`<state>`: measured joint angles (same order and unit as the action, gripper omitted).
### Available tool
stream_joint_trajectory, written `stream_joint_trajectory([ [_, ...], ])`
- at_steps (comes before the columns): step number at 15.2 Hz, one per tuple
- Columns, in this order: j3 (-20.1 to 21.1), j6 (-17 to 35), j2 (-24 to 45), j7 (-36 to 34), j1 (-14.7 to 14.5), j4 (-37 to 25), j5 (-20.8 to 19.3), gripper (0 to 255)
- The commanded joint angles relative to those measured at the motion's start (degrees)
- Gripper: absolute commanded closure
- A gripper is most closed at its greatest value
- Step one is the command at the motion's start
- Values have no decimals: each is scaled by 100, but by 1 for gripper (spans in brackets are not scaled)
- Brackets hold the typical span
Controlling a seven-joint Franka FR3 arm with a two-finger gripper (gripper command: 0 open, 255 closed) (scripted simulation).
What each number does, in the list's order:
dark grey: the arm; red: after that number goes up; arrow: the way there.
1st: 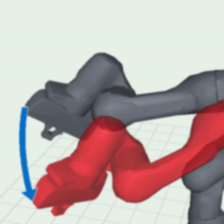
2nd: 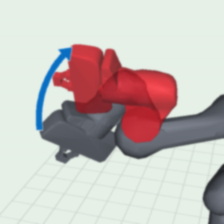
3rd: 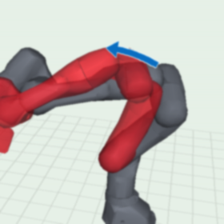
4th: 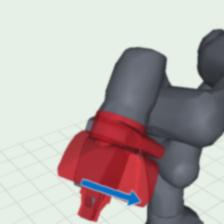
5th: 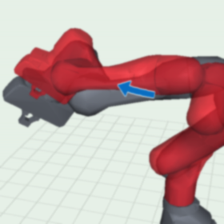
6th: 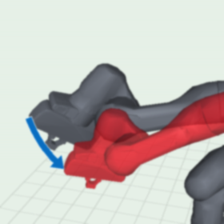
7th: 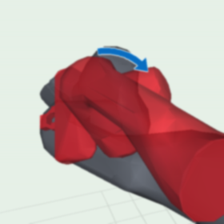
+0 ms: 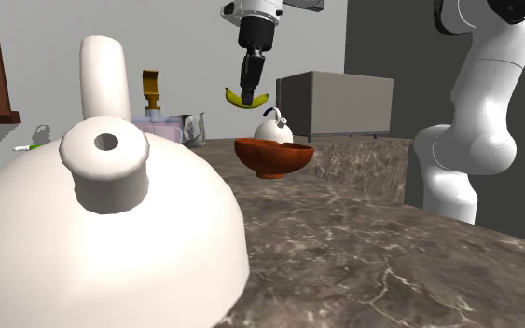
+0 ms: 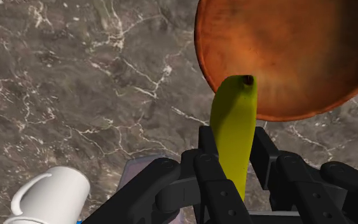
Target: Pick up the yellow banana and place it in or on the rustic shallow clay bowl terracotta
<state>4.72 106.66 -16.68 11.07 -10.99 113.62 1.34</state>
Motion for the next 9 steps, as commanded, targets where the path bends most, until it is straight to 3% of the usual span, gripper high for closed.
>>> stream_joint_trajectory([
  [1, 118, -21, -339, -184, -78, 317, 35, 255],
  [4, 323, -76, -805, -482, -210, 720, 115, 255],
  [9, 337, 305, -836, -480, -217, 1132, 128, 255],
])
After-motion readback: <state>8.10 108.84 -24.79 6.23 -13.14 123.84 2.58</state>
